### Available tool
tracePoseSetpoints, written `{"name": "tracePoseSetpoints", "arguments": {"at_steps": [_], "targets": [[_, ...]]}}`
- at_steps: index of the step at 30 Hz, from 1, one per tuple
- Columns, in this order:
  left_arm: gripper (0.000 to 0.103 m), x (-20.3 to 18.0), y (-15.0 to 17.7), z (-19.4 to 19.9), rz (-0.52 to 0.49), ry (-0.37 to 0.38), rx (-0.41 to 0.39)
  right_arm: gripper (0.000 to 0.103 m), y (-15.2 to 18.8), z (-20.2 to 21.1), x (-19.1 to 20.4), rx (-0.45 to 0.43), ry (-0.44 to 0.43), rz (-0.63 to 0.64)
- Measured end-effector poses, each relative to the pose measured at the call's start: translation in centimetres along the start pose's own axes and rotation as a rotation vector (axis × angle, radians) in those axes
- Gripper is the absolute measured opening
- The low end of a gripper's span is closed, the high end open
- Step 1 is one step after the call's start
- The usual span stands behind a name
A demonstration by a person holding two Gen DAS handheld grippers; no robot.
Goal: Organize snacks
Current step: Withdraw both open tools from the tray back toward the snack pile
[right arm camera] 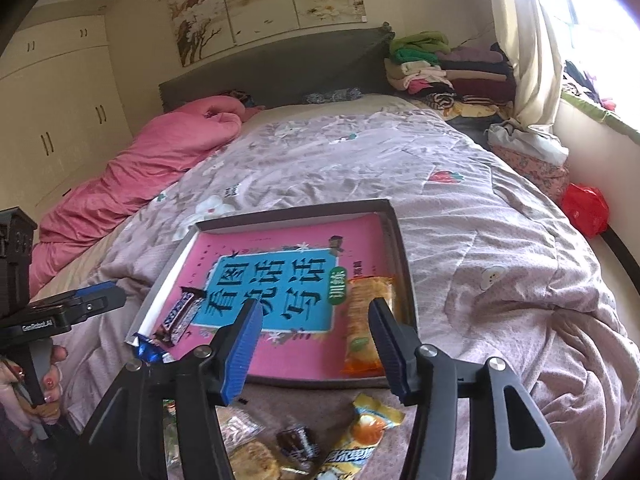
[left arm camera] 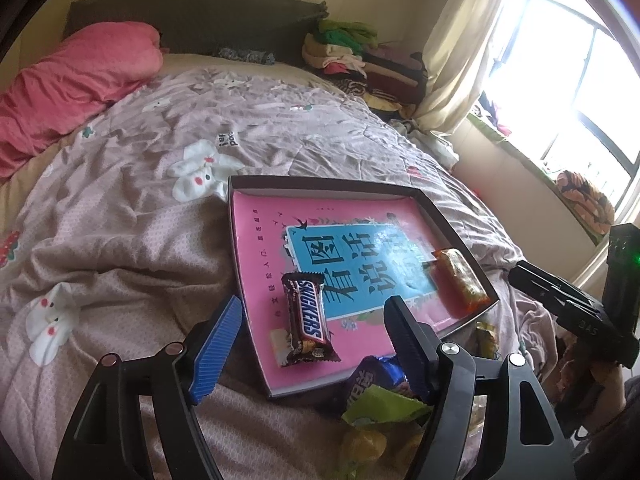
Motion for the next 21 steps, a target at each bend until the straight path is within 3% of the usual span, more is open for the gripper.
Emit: {"name": "tracePoseSetpoints", "arguments": {"at_steps": [9,21], "targets": [[0.076,1.2,0.7,1.2,0.024,-0.022,-0.001,0.058,0.0,1.1,1.2,-0.02,-0.025,0.014],[0.076,0.5,1.4,2.6,-0.019,-0.027,-0.004,0.059,0.5,1.9,2.2,-0.012,-0.055,0.041]]}}
Point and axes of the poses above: each gripper's, at about its wrist camera, not at the fingertips, and z roughly against the way its jaws point, x to its left, y to its underside, the point moved 10 cm from there along -z, roughly the way its jaws point, and after that the axes turned 3 degrees about -x, right-handed, at the moved point
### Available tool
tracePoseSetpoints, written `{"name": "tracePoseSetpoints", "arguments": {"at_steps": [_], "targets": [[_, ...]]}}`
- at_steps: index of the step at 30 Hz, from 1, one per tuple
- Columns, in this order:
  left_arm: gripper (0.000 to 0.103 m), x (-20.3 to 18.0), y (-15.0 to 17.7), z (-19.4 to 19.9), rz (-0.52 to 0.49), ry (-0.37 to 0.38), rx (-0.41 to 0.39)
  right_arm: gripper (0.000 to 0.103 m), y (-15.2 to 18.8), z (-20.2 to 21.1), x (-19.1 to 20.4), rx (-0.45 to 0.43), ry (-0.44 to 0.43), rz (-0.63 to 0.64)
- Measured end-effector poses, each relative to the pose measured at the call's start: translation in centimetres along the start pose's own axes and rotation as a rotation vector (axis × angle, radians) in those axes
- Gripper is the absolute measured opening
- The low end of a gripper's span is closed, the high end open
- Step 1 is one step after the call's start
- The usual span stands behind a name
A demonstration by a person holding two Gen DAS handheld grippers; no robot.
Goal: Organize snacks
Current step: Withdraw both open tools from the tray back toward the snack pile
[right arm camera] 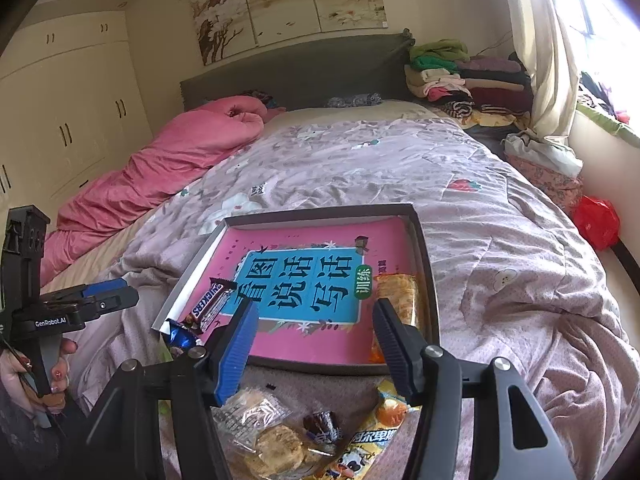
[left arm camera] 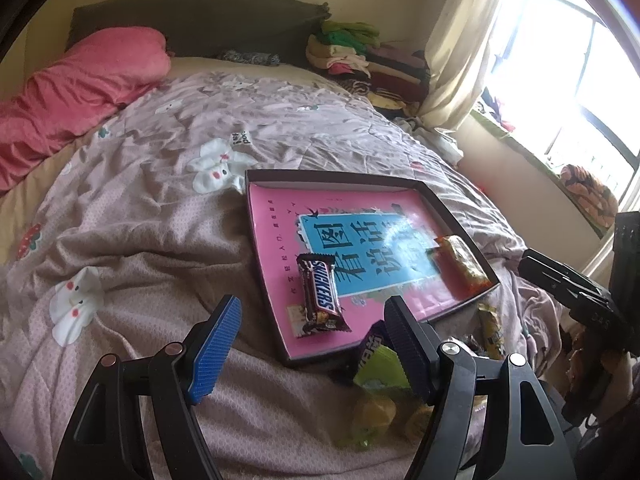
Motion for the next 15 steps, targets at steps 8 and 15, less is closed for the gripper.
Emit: {"name": "tracePoseSetpoints", "arguments": {"at_steps": [8,15], "targets": [[0.076,-0.8,0.7,0.4,-0.023,0.01,0.014,0.06,0.8,0.5,1.0,0.016,-0.023,0.023],[0.076,-1.2,1.7,0.6,-0.03,0.019,0.036,0.062,1.7,1.1,1.5,0.034,-0.034,0.042]]}}
Point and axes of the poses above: each gripper's, at about its wrist camera, not at the fingertips, and z roughly against the way its jaws point, x to its left, y to its underside, the point moved 10 cm from there along -z, roughly the way its jaws point, and after that the axes turned 3 degrees about -x, right-handed, at the moved point
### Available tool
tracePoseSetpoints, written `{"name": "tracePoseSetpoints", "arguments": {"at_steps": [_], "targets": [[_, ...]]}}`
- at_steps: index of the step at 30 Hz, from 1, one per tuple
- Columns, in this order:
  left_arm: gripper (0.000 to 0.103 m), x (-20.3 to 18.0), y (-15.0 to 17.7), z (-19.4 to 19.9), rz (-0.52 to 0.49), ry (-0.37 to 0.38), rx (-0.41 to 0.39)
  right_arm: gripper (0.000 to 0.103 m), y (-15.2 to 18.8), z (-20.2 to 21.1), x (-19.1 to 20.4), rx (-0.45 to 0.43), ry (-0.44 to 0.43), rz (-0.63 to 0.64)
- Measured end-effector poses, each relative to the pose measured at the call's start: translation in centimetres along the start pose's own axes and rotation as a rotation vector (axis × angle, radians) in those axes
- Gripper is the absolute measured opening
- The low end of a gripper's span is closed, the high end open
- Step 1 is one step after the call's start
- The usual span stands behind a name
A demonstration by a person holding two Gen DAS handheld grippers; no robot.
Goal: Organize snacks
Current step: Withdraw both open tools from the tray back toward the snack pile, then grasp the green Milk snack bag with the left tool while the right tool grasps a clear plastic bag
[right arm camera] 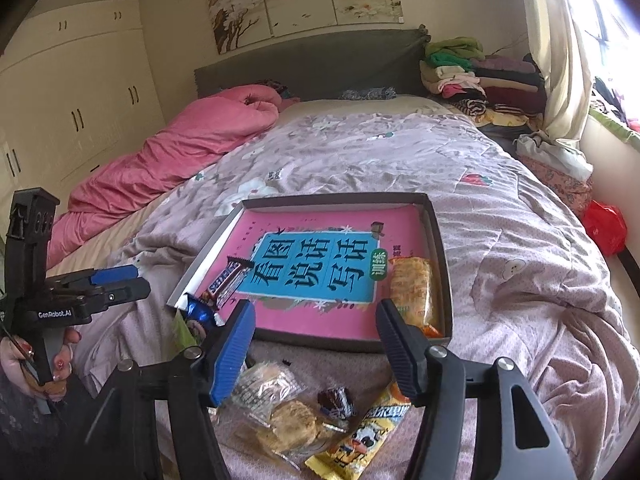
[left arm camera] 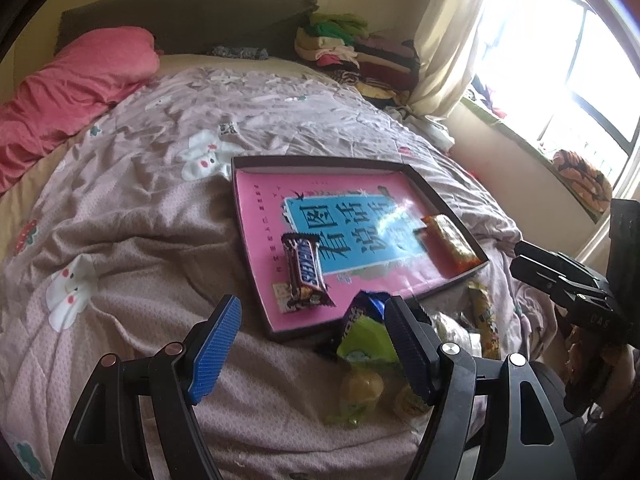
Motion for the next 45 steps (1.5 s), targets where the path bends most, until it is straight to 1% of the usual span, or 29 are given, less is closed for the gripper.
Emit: {"name": "tracePoseSetpoints", "arguments": {"at_steps": [17,34,40,45], "targets": [[0.076,-1.0,3.1,-0.2,-0.03,0.009,0.093,0.063,2.5,0.2,2.3,0.058,-0.037,0.079],[0.076,-2.6,6.1,-2.0,-0.089,0.004,0.204,0.063,5.4,-0.4,4.5,0.13,-0.071,0.177],[0.076,-2.2,6.8,-2.8,-0.084,-0.012,0.235,0.063,6.4,-0.9,5.1,0.153,-0.069,0.218],[0.075,-2.3,7.5,-3.6,-0.095,-0.021,0.26,0.063,7.2,-1.4,5.2,0.173,-0.041,0.271]]}}
Point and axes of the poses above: each gripper's, at about its wrist camera, not at the fingertips, and z roughly against the way its jaws point, x to its left, y to its underside, the point moved 10 cm from there along -z, roughly the way its jaws point, and after that the axes turned 3 degrees about -x, right-handed, at the moved point
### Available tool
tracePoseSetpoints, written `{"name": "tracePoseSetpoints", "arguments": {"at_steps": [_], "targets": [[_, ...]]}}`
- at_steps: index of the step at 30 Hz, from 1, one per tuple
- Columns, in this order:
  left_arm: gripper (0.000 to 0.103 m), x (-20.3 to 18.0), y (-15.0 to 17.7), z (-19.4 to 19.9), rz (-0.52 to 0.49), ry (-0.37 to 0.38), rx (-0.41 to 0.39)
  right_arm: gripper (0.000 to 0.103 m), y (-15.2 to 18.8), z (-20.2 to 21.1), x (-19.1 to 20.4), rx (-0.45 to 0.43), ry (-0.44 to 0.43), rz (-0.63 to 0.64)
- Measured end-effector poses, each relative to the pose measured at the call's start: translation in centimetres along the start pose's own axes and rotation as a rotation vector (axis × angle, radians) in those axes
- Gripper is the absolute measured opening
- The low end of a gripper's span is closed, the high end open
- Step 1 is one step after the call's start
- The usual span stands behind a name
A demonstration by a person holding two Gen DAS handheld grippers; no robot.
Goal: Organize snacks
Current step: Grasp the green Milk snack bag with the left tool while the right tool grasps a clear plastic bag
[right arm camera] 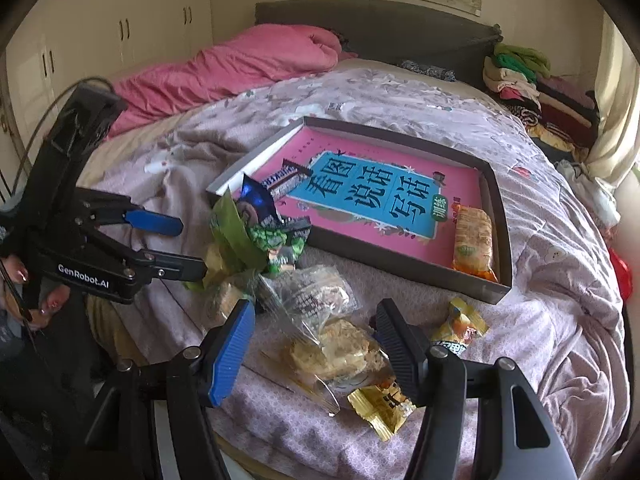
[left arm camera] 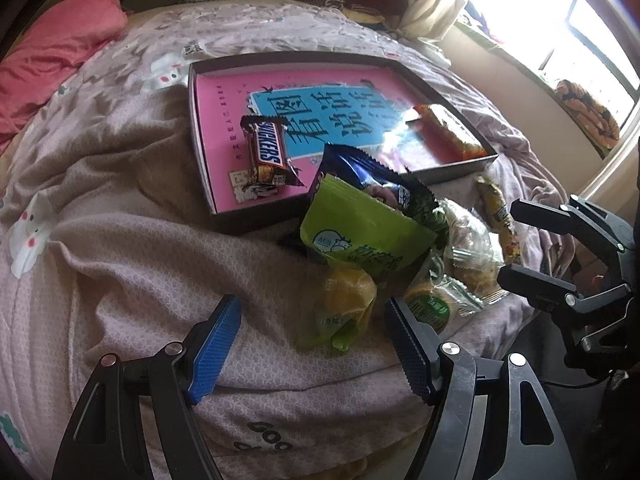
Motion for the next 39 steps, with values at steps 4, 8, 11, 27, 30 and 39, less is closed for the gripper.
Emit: {"name": "tracePoseSetpoints", "arguments": {"at_steps": [4,8,11,27,30,39], "targets": [[0.075,-0.4,0.0,-0.4,-0.017,0.001,0.002,0.063,0.5,-0.7,0.4,0.021,0.018,0.041],[0.075,-0.6,0.1,-0.9,-0.023,-0.001,0.012,0.063,1.0,-1.6,0.5,0.044,0.05,0.085],[0.075,-0.3,0.1,-1.1,-0.011,-0.001,0.017,0.063,1.1,-2.0,0.4,0.043,0.074,0.105],[0.074,-0.3,-0.1,-1.7,0.009,0.008,0.016,0.039,-0.7,-4.2,-1.0,0.001,0.084,0.096],[0.074,-0.5,-0.2,-1.9,0.005,0.007,0.012,0.038,-1.2,-4.7,-1.3,-0.003,0.075,0.08],[0.057,-0.9,-0.3,-2.4,-0.017,-0.004,0.012,0.038,-1.7,-5.6,-2.2,-0.009,0.019,-0.012]]}}
Point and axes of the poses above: each gripper's, at about its wrist camera, not at the fingertips, and z roughly against the way its jaws point, x to its left, y to its underside, the point moved 10 cm from there along -z, roughly the way its jaws point, and after that the axes turned 3 degrees about -x, right-handed, at the moved point
